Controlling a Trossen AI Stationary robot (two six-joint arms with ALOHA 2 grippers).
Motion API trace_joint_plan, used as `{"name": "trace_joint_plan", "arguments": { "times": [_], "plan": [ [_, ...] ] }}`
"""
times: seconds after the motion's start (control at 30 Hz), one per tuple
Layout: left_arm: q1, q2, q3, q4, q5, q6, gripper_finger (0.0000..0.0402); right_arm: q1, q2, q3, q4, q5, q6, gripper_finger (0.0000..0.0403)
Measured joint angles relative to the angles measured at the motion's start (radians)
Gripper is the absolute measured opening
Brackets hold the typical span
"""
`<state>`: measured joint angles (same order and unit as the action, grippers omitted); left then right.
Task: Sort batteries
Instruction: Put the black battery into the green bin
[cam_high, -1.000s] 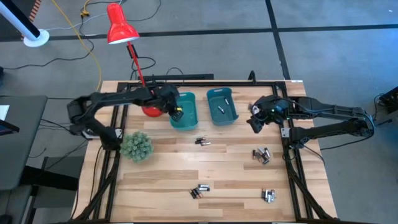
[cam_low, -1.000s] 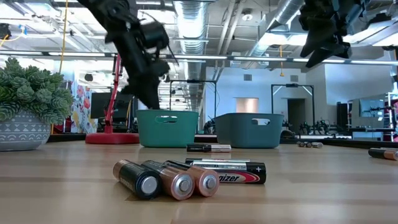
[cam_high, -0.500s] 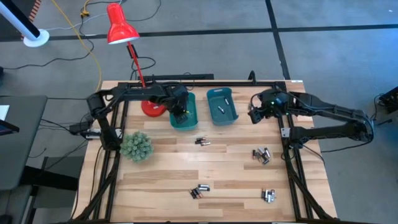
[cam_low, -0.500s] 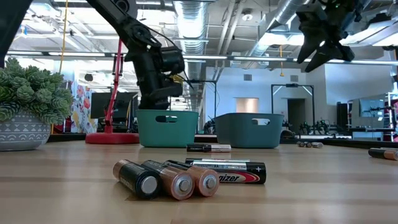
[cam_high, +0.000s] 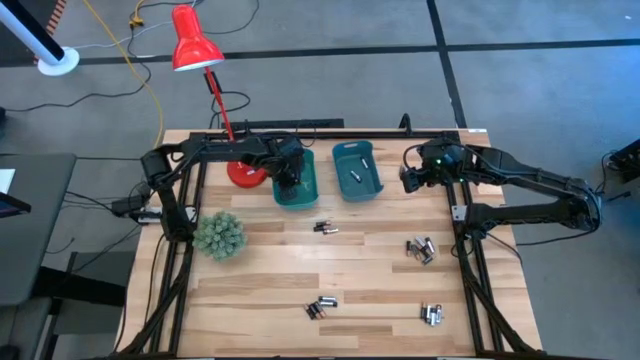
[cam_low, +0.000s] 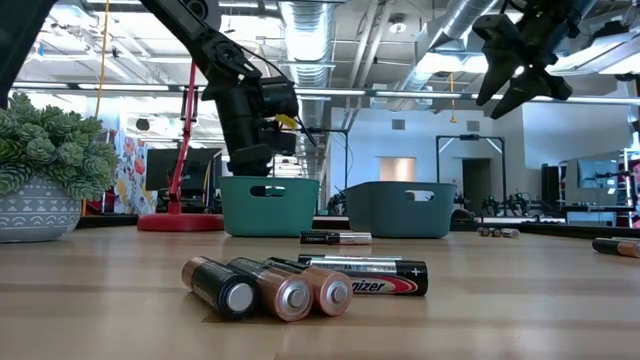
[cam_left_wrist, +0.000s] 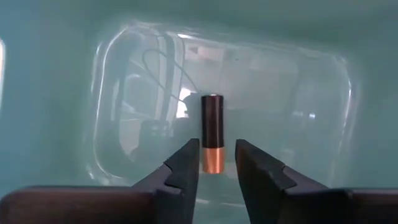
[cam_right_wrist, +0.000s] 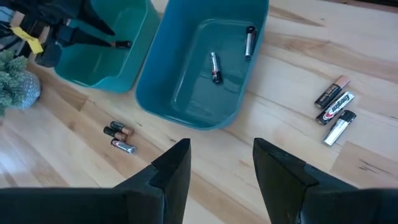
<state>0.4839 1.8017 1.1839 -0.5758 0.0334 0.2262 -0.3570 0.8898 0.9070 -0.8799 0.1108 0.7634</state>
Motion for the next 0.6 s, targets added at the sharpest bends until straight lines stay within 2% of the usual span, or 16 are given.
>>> {"name": "trace_joint_plan", "arguments": {
  "times": [0.2, 0.6],
  "plan": [
    [0.000, -0.012, -0.001, -0.015, -0.012, 0.008, 0.0133, 0.001, 0.000, 0.000, -0.001, 0.000, 0.015, 0.0189],
    [-0.037, -0.126, 0.103, -0.001, -0.013, -0.035, 0.0131, 0.003, 0.000, 0.000, -0.007, 0.000, -0.005, 0.0189]
  ]
}}
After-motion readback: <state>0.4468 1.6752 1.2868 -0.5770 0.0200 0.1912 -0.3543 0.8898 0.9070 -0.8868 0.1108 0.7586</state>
